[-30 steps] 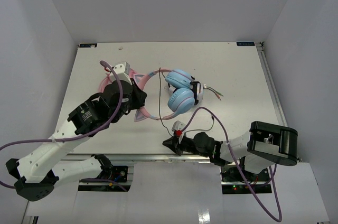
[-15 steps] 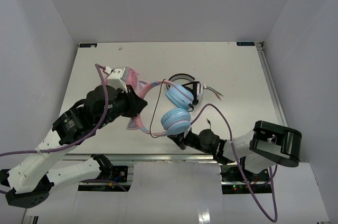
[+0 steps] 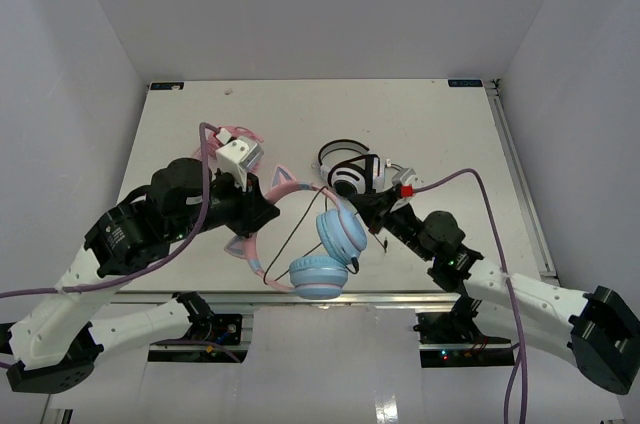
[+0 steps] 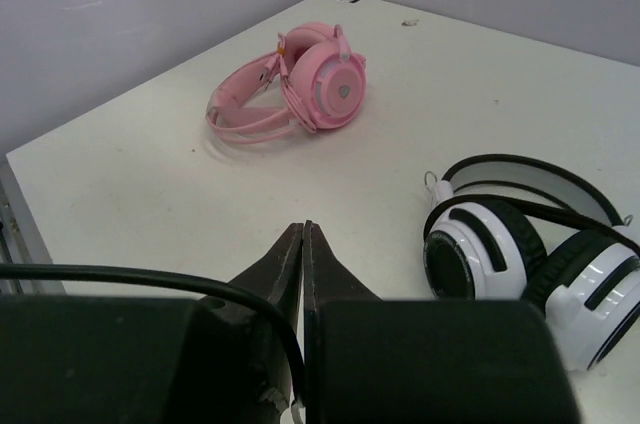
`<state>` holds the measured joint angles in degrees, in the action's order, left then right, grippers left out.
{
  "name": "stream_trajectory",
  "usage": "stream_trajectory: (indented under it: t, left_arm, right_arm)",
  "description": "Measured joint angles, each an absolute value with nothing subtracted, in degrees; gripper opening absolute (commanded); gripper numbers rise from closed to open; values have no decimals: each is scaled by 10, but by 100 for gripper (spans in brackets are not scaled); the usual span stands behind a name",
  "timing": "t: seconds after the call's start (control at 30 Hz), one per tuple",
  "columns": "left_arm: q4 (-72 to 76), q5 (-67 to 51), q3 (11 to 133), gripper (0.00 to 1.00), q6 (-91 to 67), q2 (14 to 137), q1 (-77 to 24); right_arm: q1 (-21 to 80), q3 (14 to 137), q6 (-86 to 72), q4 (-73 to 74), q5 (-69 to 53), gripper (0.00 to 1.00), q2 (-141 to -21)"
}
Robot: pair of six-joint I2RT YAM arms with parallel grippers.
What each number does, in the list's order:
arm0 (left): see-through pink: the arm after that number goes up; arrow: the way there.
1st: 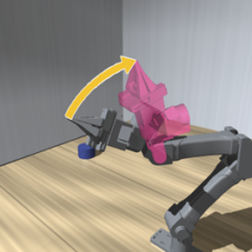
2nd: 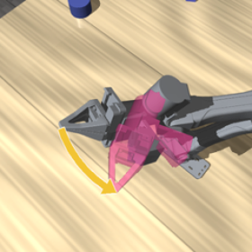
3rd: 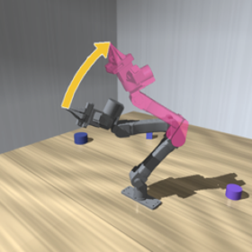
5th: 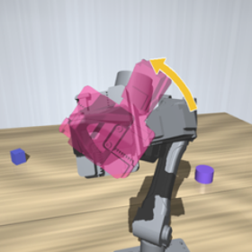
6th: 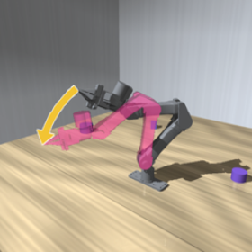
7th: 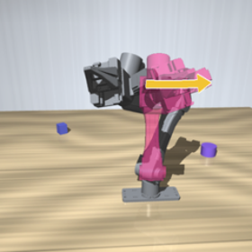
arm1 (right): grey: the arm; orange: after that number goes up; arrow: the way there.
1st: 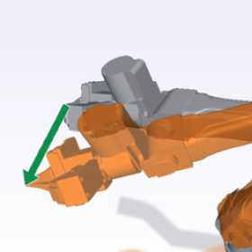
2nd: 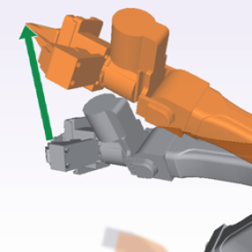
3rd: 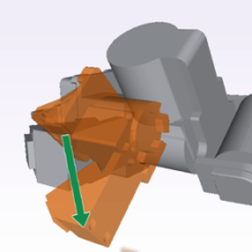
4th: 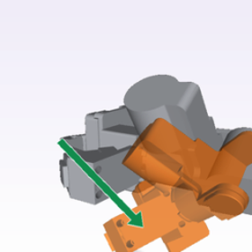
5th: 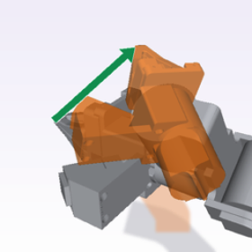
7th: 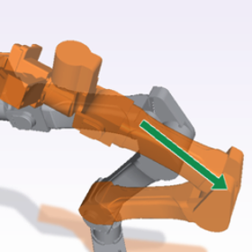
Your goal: Wrap the headphones
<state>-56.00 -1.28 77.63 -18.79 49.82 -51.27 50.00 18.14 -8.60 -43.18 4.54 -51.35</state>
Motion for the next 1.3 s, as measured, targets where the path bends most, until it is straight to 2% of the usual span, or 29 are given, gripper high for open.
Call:
stream_trajectory:
  t: [0.27, 0.43, 0.6, 0.83, 1.3]
  left_arm:
    - [-559, -3, 712, 0, -120, 526, -515]
    - [-555, 66, 698, 0, -103, 610, -521]
    - [-568, 152, 710, 0, -89, 673, -529]
    - [-559, 291, 712, 0, -86, 725, -556]
    - [-481, 348, 651, 0, -45, 691, -594]
  right_arm:
    - [482, 314, -53, -267, 44, 8, -502]
    - [481, 376, -24, -169, 43, 10, -501]
    - [476, 429, 0, -62, 40, 8, -513]
    - [476, 525, 10, 73, 31, 8, -561]
    - [472, 581, 26, 124, 63, 8, -615]
